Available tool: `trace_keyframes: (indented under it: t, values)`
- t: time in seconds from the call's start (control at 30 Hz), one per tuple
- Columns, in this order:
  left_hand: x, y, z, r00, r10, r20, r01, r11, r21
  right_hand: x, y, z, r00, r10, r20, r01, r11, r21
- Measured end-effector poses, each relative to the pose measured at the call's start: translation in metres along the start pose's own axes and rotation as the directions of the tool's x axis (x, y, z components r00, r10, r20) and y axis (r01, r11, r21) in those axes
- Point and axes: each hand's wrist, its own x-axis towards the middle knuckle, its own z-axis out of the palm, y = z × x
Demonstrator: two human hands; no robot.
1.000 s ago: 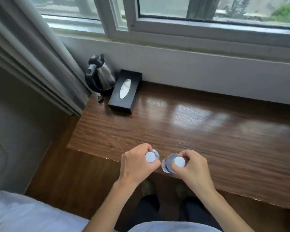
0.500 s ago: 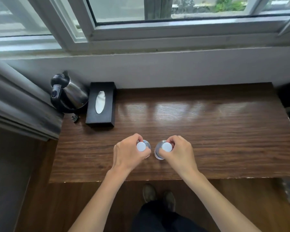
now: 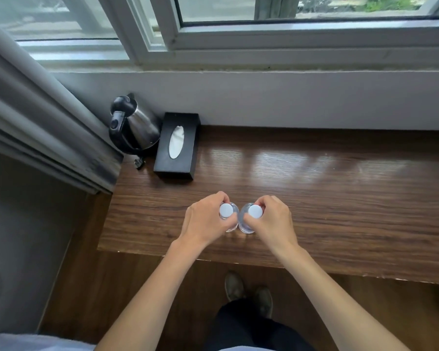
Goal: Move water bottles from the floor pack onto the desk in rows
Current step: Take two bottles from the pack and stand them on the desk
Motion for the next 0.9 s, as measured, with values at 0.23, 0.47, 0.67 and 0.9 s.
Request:
trace_keyframes:
  t: [0.23, 0.47, 0.67, 0.9]
  values:
    - [-0.001, -0.007, 0.002, 0.999, -0.03, 0.016, 0.031, 0.997, -0.076, 0.008, 0.008, 0.002, 0.998, -0.055, -0.003, 0.055, 0.998, -0.036]
    - [-0.015, -0.018, 0.026, 0.991, -0.116, -0.059, 0.092, 0.944, -0.316, 0.005, 0.025, 0.003, 0.982, -0.187, 0.003, 0.187, 0.98, -0.072]
    - [-0.031, -0.032, 0.064, 0.953, -0.302, -0.017, 0.27, 0.876, -0.401, -0.012, 0.067, 0.009, 0.968, -0.249, -0.042, 0.243, 0.963, -0.12]
    - [-0.037, -0.052, 0.103, 0.93, -0.364, 0.051, 0.329, 0.761, -0.559, -0.015, 0.107, 0.04, 0.984, -0.176, 0.0, 0.175, 0.982, 0.066]
